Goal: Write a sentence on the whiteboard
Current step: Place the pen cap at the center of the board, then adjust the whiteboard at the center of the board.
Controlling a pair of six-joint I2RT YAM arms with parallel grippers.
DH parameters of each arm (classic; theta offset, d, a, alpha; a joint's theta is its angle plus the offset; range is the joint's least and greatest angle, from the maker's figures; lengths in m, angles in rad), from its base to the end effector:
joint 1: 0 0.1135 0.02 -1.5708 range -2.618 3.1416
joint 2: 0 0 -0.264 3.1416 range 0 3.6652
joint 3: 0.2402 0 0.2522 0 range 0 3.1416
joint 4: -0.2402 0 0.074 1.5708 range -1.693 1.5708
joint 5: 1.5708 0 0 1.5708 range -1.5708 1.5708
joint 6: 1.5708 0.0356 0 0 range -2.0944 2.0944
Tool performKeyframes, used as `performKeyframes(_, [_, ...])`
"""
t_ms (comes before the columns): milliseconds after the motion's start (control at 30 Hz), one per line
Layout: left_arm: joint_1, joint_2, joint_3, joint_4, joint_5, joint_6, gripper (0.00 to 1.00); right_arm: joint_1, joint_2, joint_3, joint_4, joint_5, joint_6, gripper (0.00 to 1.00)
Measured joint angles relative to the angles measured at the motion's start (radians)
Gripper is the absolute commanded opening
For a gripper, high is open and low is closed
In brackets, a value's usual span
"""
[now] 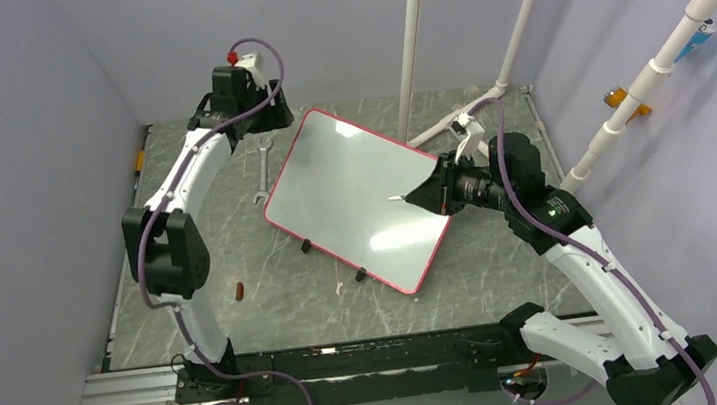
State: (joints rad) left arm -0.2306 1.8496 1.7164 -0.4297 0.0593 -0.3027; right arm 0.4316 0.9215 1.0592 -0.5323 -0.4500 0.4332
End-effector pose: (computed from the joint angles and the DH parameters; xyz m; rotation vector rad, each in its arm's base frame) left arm 0.4240 -0.1017 0.3358 -0.0424 2.1556 -0.3749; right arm 0.1685 0.0947 0.3761 -0.3096 2.0394 0.9936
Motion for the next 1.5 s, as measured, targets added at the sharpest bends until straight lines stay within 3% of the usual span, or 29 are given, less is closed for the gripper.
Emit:
performKeyframes(267, [0.087,0.166,0.139,0.041,0.373,0.082,0.77,0.0,-0.011,-0.01,0.0,-0.004,0.001,0.0])
performKeyframes(567, [0.099,0.385,0.492,0.065,0.581,0.079,0.72,0.0,0.007,-0.016,0.001,-0.005,0.005,0.0])
performKeyframes(867, [0.092,0.521,0.527,0.185,0.719,-0.032,0.68,0.001,0.008,-0.029,0.0,-0.004,0.005,0.0])
performKeyframes(1033, [0.089,0.579,0.536,0.23,0.801,-0.077,0.57,0.001,0.008,-0.033,0.0,-0.004,0.006,0.0])
performKeyframes(1500, [0.074,0.532,0.392,0.322,0.893,-0.084,0.36,0.013,0.004,-0.039,-0.002,-0.003,0.018,0.0])
